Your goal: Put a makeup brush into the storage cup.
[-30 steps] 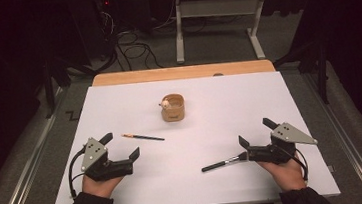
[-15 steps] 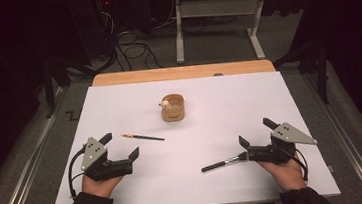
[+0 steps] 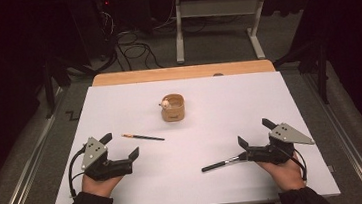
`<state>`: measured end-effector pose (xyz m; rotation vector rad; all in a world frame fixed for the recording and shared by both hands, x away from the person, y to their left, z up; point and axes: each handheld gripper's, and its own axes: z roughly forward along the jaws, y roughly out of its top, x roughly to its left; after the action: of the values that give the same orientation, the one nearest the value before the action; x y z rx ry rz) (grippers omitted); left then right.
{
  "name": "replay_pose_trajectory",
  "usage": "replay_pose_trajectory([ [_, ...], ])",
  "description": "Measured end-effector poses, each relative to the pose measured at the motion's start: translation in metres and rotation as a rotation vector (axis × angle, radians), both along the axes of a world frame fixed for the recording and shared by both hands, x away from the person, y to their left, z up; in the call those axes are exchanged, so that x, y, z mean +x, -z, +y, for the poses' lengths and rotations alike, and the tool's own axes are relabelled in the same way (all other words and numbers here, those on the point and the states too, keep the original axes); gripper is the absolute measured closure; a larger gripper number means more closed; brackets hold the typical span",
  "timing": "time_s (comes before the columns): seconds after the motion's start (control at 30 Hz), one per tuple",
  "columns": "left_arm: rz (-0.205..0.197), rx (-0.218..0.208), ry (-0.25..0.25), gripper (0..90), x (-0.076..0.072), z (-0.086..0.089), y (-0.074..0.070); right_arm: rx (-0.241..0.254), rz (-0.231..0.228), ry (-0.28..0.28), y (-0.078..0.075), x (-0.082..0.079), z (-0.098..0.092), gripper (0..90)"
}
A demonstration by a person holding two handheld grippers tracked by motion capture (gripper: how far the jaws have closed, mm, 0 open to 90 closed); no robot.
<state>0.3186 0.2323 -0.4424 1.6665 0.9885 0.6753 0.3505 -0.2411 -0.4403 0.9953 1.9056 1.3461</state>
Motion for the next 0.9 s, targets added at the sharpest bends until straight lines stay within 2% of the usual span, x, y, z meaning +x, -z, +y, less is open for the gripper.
replay_pose_trajectory([
  [0.13,0.026,0.013,-0.009,0.7,0.003,0.002,0.003,-0.002,0.005,0.004,0.001,0.001,0.0,0.8],
  [0.4,0.054,0.029,-0.033,0.7,0.008,0.007,0.007,0.001,0.014,0.013,0.002,0.002,-0.001,0.8],
  [0.6,0.083,0.053,-0.094,0.7,0.012,0.018,0.008,0.012,0.014,0.01,0.001,0.002,-0.002,0.8],
  [0.9,0.086,0.033,-0.146,0.7,0.013,0.036,0.006,0.01,0.011,0.028,0.001,0.002,-0.003,0.7],
])
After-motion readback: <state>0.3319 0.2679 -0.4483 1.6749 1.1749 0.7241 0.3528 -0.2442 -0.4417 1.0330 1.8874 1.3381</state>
